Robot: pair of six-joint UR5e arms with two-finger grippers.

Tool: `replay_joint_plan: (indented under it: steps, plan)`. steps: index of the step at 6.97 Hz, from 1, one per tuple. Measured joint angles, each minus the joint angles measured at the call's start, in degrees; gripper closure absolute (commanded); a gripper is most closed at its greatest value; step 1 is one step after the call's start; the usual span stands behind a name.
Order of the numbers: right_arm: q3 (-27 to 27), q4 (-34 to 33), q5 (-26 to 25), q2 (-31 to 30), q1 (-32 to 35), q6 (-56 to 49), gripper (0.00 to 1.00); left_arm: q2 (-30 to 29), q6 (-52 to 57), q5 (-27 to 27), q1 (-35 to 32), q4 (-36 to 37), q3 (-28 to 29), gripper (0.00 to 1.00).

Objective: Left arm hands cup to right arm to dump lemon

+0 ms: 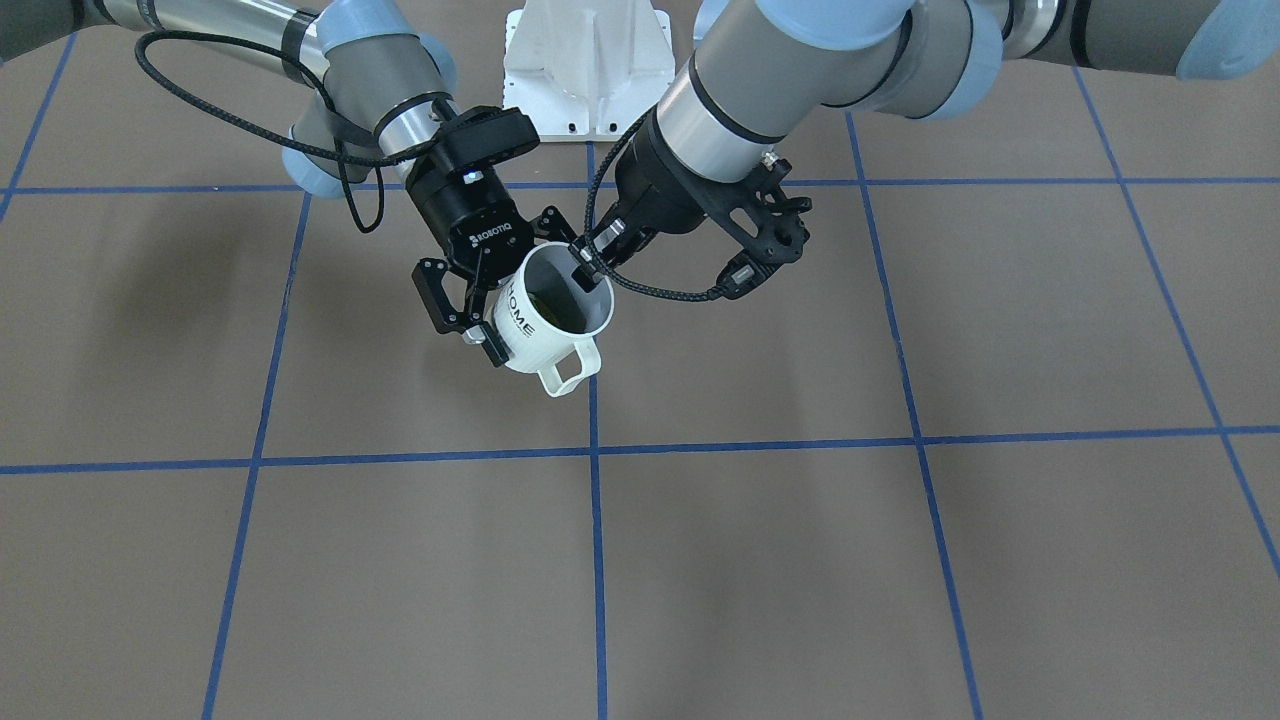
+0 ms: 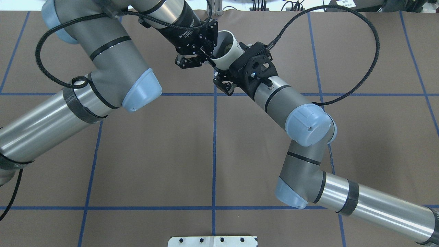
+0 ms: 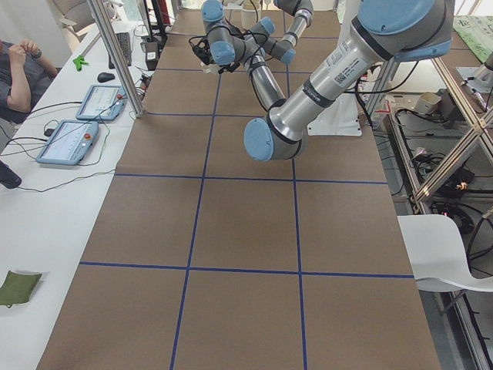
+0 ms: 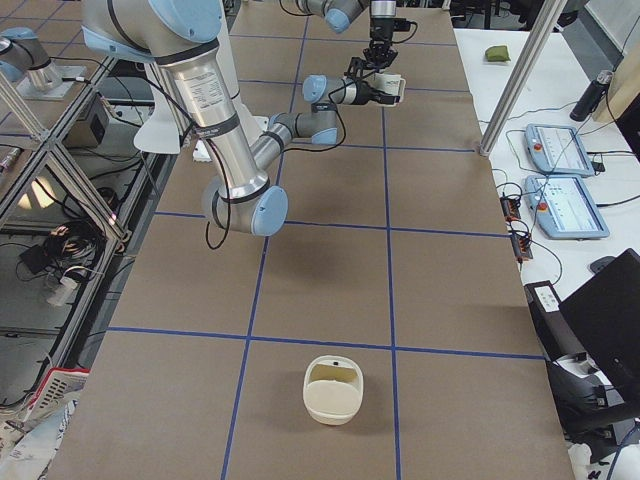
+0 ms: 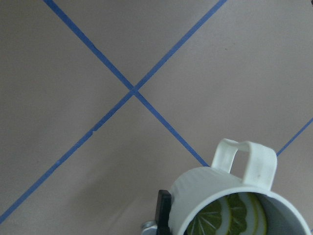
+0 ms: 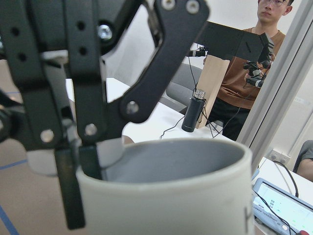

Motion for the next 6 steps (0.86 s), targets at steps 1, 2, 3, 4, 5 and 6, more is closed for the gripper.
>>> replay_joint_plan:
  steps: [1,2,3,4,5,6]
  plan:
    - [0.00,0.01,0.02,0.00,0.00,0.00,0.23,0.04,0.03,-0.01,0.02,-0.37,0.00,0.94]
    - [0.05,0.00,0.08,0.01,0.00,-0.04,0.42,0.05,0.13,-0.02,0.04,-0.66,-0.03,0.29]
    - [0.10,0.00,0.09,0.06,-0.01,-0.11,0.54,0.10,0.62,-0.06,0.08,-1.27,-0.02,0.00]
    - [0.16,-0.02,0.03,0.08,0.00,-0.16,0.55,0.22,1.47,-0.02,0.09,-2.01,0.03,0.00]
    - [0.16,-0.06,-0.04,0.01,0.00,-0.17,0.55,0.36,2.20,-0.33,-0.09,-2.43,0.02,0.00]
    - [0.16,-0.10,-0.07,-0.22,0.00,-0.17,0.55,0.47,3.15,-1.79,-1.01,-2.49,-0.01,0.00]
